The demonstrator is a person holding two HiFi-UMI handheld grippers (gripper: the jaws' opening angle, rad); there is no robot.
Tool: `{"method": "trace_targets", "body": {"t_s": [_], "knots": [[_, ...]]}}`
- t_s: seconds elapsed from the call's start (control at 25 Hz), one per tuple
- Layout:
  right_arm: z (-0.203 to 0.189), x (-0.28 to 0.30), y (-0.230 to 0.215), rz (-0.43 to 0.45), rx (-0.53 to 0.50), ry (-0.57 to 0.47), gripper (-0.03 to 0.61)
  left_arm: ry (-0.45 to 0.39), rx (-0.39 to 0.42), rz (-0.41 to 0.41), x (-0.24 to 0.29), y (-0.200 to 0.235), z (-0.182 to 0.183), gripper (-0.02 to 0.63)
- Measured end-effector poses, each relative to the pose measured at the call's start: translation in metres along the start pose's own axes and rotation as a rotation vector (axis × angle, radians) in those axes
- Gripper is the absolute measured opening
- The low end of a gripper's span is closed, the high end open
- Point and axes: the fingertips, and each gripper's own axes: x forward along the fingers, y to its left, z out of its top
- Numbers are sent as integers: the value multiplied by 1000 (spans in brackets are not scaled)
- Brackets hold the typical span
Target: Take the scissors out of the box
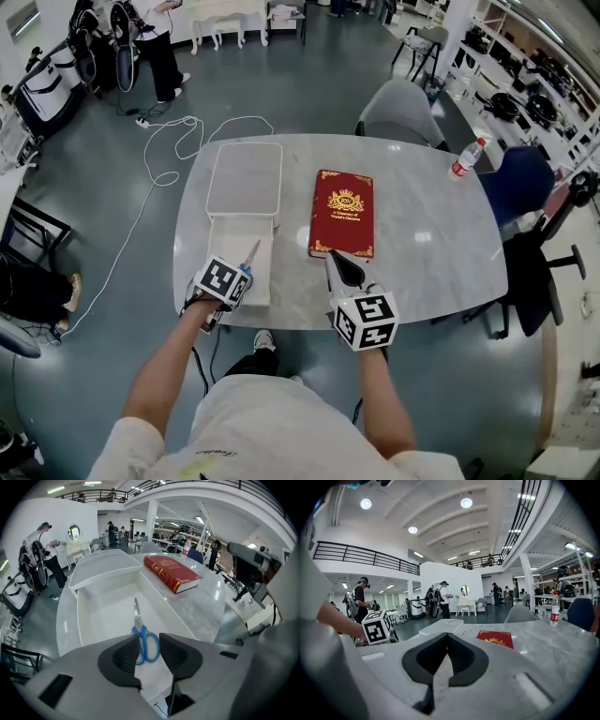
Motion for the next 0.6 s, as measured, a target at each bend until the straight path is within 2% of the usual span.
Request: {"method": "trace_targets", "body": {"t_s": [0.32,0.6], "knots": [[0,6,-11,-19,18,9,5,115,17,4,17,6,-8,110],[-1,10,-14,-26,26,20,5,157,20,11,25,11,-12,110]]}}
